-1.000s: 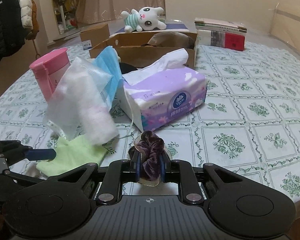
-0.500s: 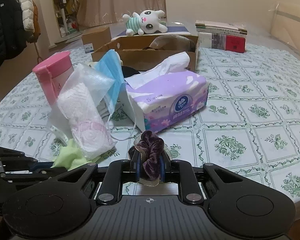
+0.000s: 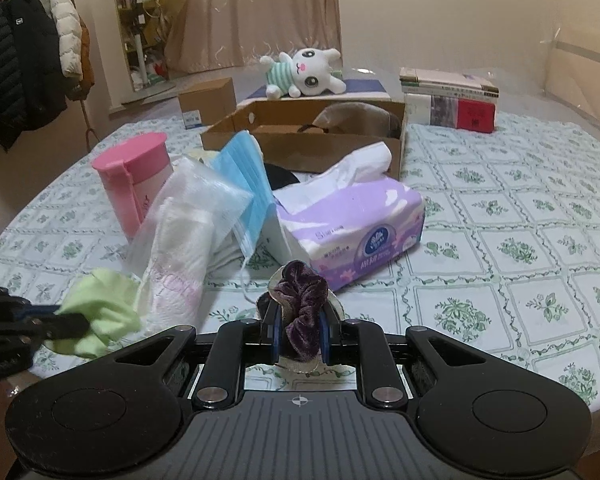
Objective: Organize soft objects
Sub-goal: 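Grasp the light green cloth with the left gripper while the right gripper holds the scrunchie, then carry green cloth in left gripper to box while right gripper carries scrunchie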
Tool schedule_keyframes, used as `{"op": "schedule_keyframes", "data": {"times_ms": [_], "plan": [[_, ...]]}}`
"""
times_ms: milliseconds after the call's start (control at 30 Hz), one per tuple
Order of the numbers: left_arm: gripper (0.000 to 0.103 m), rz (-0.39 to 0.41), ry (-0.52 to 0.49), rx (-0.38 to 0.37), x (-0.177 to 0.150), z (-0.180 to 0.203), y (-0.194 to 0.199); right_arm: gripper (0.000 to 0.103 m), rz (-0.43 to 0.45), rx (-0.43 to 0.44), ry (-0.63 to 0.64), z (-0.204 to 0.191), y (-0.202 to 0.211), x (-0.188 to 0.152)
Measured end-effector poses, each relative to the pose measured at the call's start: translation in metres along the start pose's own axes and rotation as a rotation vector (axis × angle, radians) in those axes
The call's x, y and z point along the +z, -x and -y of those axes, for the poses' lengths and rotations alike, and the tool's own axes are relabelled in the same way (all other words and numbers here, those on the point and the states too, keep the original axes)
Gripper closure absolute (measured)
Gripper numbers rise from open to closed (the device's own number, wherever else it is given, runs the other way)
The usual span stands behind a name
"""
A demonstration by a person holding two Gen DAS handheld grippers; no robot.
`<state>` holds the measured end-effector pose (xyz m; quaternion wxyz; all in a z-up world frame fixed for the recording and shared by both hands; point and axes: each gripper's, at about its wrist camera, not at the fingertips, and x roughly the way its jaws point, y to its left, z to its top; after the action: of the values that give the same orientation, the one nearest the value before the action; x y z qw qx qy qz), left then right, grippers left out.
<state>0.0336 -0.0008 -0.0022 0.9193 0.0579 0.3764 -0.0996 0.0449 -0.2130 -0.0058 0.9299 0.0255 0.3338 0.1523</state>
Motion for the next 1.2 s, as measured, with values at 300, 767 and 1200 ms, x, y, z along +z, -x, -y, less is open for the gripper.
{"op": "schedule_keyframes", "data": {"times_ms": [300, 767, 1200], "plan": [[0.097, 0.036, 0.026, 0.040, 0.001, -0.013, 0.022, 0.085, 0.026, -0.003, 0.006, -0.004, 0.011, 0.004], [0.097, 0.099, 0.055, -0.006, 0.031, -0.018, 0.027, 0.085, 0.046, 0.011, 0.031, -0.007, 0.010, 0.016], [0.097, 0.197, -0.010, -0.088, 0.137, -0.029, -0.007, 0.085, 0.077, 0.032, 0.055, 0.025, -0.022, 0.093]]}}
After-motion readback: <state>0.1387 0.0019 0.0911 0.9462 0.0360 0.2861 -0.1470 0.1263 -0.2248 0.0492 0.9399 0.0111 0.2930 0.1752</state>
